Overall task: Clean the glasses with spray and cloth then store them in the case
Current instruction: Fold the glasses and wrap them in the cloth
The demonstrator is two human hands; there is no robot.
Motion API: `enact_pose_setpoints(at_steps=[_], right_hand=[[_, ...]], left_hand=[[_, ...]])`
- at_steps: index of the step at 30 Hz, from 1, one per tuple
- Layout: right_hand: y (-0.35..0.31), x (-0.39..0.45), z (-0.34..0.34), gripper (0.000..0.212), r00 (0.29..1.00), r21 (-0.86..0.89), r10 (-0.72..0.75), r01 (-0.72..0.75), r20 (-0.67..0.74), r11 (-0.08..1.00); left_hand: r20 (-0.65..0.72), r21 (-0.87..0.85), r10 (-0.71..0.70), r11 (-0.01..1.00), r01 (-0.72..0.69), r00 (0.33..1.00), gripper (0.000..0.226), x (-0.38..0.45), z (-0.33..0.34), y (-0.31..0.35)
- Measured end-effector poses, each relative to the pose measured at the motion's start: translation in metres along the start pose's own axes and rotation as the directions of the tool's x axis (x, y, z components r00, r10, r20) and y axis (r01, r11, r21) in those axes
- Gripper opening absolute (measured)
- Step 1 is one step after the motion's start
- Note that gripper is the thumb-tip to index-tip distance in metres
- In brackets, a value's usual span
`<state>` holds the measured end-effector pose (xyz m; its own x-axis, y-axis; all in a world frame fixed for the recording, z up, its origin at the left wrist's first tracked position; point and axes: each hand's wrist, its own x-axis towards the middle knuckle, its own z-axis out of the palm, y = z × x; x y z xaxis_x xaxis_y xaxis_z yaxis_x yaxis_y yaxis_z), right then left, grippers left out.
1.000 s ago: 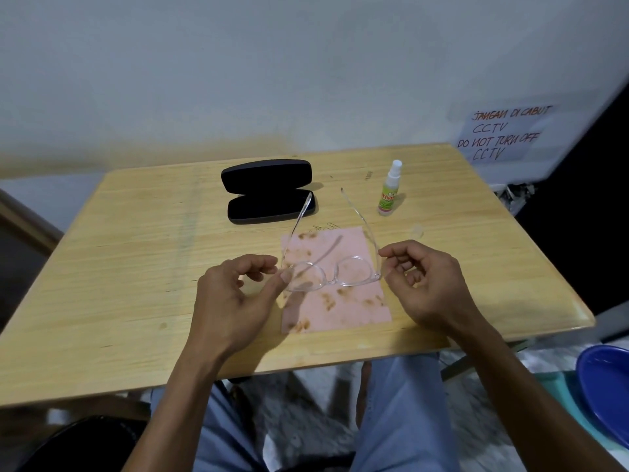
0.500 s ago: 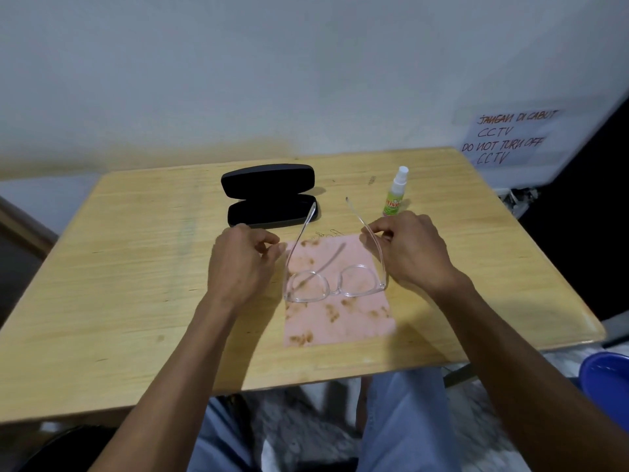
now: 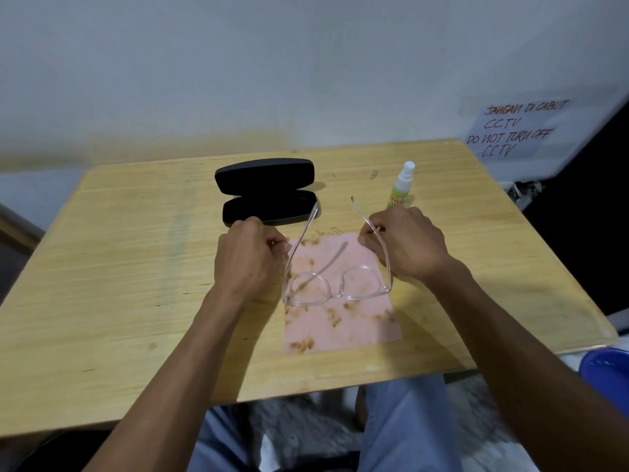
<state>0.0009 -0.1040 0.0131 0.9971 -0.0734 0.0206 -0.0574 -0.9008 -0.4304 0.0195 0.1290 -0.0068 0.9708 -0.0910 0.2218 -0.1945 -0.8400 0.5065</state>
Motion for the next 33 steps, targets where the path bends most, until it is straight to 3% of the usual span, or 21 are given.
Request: enact_pose_setpoints(at_steps=[2, 5, 10, 14, 19, 27, 29, 33], right_hand=[[0.002, -0.001, -0.001, 0.009, 1.000, 0.041, -0.008, 0.007, 0.026, 0.999], [0.011, -0.001, -0.008, 0.013, 0.999, 0.207, -0.012, 0.003, 0.041, 0.978], [0.022, -0.017, -0.027, 0.020, 0.973, 0.420, -0.107, 0.012, 0.203, 0.907], [0.030, -0.029, -0.033, 0.015, 0.932, 0.441, -0.153, -0.007, 0.328, 0.897], [0.034, -0.033, -0.034, 0.024, 0.889, 0.381, -0.184, 0.012, 0.419, 0.925], [0.035, -0.032, -0.037, 0.019, 0.864, 0.354, -0.212, 0.041, 0.457, 0.934], [0.036, -0.033, -0.039, 0.024, 0.876, 0.345, -0.193, 0.032, 0.442, 0.938], [0.038, -0.041, -0.043, 0.016, 0.924, 0.313, -0.129, 0.011, 0.360, 0.950]], left_hand=[[0.019, 0.008, 0.027, 1.000, -0.027, 0.999, 0.007, 0.000, -0.002, 0.000], [0.028, -0.120, -0.040, 0.992, 0.043, 0.999, 0.013, -0.004, -0.013, 0.003], [0.278, -0.448, -0.035, 0.879, 0.162, 0.960, 0.013, -0.024, -0.038, -0.001], [0.404, -0.451, 0.010, 0.872, 0.189, 0.915, 0.017, -0.034, -0.046, -0.004], [0.493, -0.392, 0.037, 0.902, 0.184, 0.869, 0.024, -0.038, -0.047, -0.004], [0.536, -0.338, 0.036, 0.925, 0.175, 0.843, 0.034, -0.038, -0.046, -0.005], [0.531, -0.331, 0.024, 0.926, 0.182, 0.847, 0.031, -0.039, -0.047, -0.002], [0.510, -0.336, 0.013, 0.924, 0.185, 0.860, 0.030, -0.044, -0.048, -0.006]])
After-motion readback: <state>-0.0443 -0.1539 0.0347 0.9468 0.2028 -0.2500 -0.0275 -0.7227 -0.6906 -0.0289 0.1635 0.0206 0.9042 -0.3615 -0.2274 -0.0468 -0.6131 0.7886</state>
